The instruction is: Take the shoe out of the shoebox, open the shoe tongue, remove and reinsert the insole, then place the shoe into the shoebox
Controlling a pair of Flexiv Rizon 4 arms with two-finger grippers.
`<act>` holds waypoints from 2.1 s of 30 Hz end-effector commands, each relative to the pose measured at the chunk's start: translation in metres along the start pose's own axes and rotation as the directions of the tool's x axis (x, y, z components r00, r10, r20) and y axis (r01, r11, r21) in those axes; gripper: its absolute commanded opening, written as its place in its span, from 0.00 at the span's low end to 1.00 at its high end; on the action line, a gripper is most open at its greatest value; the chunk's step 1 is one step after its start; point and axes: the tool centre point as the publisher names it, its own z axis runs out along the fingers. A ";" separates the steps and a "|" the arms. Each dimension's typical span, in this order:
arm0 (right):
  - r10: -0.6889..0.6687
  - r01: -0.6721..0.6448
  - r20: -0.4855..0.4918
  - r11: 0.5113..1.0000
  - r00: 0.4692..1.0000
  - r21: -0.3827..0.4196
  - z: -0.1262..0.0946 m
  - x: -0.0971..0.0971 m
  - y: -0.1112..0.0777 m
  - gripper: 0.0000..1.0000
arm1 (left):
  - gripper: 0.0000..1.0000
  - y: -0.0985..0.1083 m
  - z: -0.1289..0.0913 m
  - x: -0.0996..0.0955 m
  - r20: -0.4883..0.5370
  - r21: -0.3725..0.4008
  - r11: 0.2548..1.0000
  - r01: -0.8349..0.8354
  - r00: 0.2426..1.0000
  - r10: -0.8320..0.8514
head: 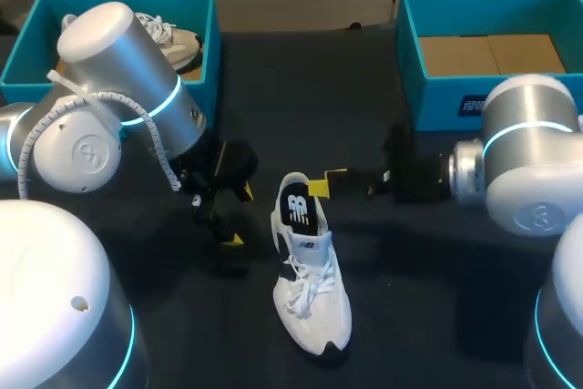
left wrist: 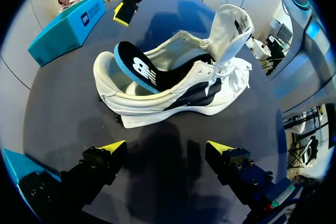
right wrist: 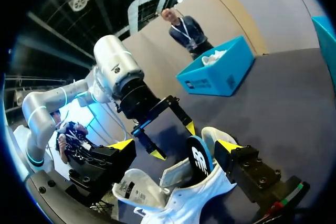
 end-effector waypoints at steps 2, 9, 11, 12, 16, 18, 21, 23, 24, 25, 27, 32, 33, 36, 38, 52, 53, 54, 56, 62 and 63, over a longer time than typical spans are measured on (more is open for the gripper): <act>0.027 -0.033 0.115 0.998 0.993 0.059 -0.015 0.016 0.013 1.00 | 1.00 0.000 0.000 0.001 0.003 -0.001 1.000 0.000 1.000 0.000; 0.125 -0.152 0.161 0.974 0.979 0.168 -0.029 0.010 0.017 1.00 | 1.00 0.000 0.000 0.001 0.003 -0.001 1.000 0.000 1.000 0.000; 0.151 -0.184 0.177 0.964 0.973 0.194 -0.033 0.008 0.017 1.00 | 1.00 0.000 0.000 0.001 0.003 -0.001 1.000 0.000 1.000 0.000; 0.152 -0.188 0.180 0.961 0.972 0.201 -0.034 0.008 0.017 1.00 | 1.00 0.000 0.000 0.001 0.003 -0.001 1.000 0.000 1.000 0.000; 0.165 -0.207 0.194 0.953 0.967 0.219 -0.037 0.008 0.018 1.00 | 1.00 0.000 0.000 0.001 0.003 -0.001 1.000 0.000 1.000 0.000; 0.167 -0.214 0.209 0.950 0.964 0.227 -0.038 0.008 0.019 1.00 | 1.00 0.000 0.000 0.001 0.003 -0.001 1.000 0.000 1.000 0.000; 0.167 -0.232 0.252 0.938 0.953 0.256 -0.042 0.009 0.021 1.00 | 1.00 0.000 0.000 0.001 0.003 -0.001 1.000 0.000 1.000 0.000; 0.161 -0.241 0.288 0.933 0.944 0.268 -0.045 0.010 0.023 1.00 | 1.00 0.000 0.000 0.001 0.003 -0.001 1.000 0.000 1.000 0.000; 0.155 -0.249 0.317 0.927 0.936 0.280 -0.046 0.011 0.024 1.00 | 1.00 0.000 0.000 0.001 0.003 -0.001 1.000 0.000 1.000 0.000; 0.148 -0.258 0.349 0.920 0.925 0.296 -0.047 0.012 0.024 1.00 | 1.00 0.000 0.000 0.001 0.003 -0.001 1.000 0.000 1.000 0.000; 0.122 -0.276 0.434 0.909 0.892 0.312 -0.049 0.014 0.026 1.00 | 1.00 0.000 0.000 0.001 0.003 -0.001 1.000 0.000 1.000 0.000; 0.120 -0.280 0.451 0.909 0.884 0.308 -0.049 0.015 0.027 1.00 | 1.00 0.000 0.000 0.001 0.003 -0.001 1.000 0.000 1.000 0.000; 0.120 -0.280 0.451 0.909 0.884 0.308 -0.049 0.015 0.027 1.00 | 1.00 0.000 0.000 0.001 0.003 -0.001 1.000 0.000 1.000 0.000; 0.120 -0.280 0.451 0.909 0.884 0.308 -0.049 0.015 0.027 1.00 | 1.00 0.000 0.000 0.001 0.003 -0.001 1.000 0.000 1.000 0.000; 0.120 -0.280 0.451 0.909 0.884 0.308 -0.049 0.015 0.027 1.00 | 1.00 0.000 0.000 0.001 0.003 -0.001 1.000 0.000 1.000 0.000; -0.020 -0.277 0.549 0.847 0.836 0.453 -0.020 0.016 0.035 1.00 | 1.00 0.025 -0.026 -0.010 0.006 0.004 0.999 0.040 0.999 -0.040; -0.032 -0.280 0.561 0.842 0.827 0.461 -0.018 0.017 0.037 1.00 | 1.00 0.028 -0.029 -0.010 0.003 0.008 0.999 0.042 0.999 -0.042; -0.042 -0.291 0.583 0.836 0.811 0.465 -0.017 0.018 0.037 1.00 | 1.00 0.031 -0.032 -0.011 0.002 0.010 0.999 0.043 0.999 -0.043; -0.046 -0.283 0.577 0.839 0.815 0.465 -0.013 0.019 0.038 1.00 | 1.00 0.036 -0.037 -0.011 0.001 0.012 0.999 0.040 0.999 -0.040; -0.084 -0.269 0.603 0.840 0.793 0.471 -0.004 0.023 0.036 1.00 | 1.00 0.054 -0.053 -0.014 0.004 0.013 1.000 0.020 1.000 -0.020; -0.085 -0.267 0.602 0.841 0.794 0.470 -0.003 0.024 0.036 1.00 | 1.00 0.057 -0.056 -0.015 -0.002 0.010 1.000 0.014 1.000 -0.014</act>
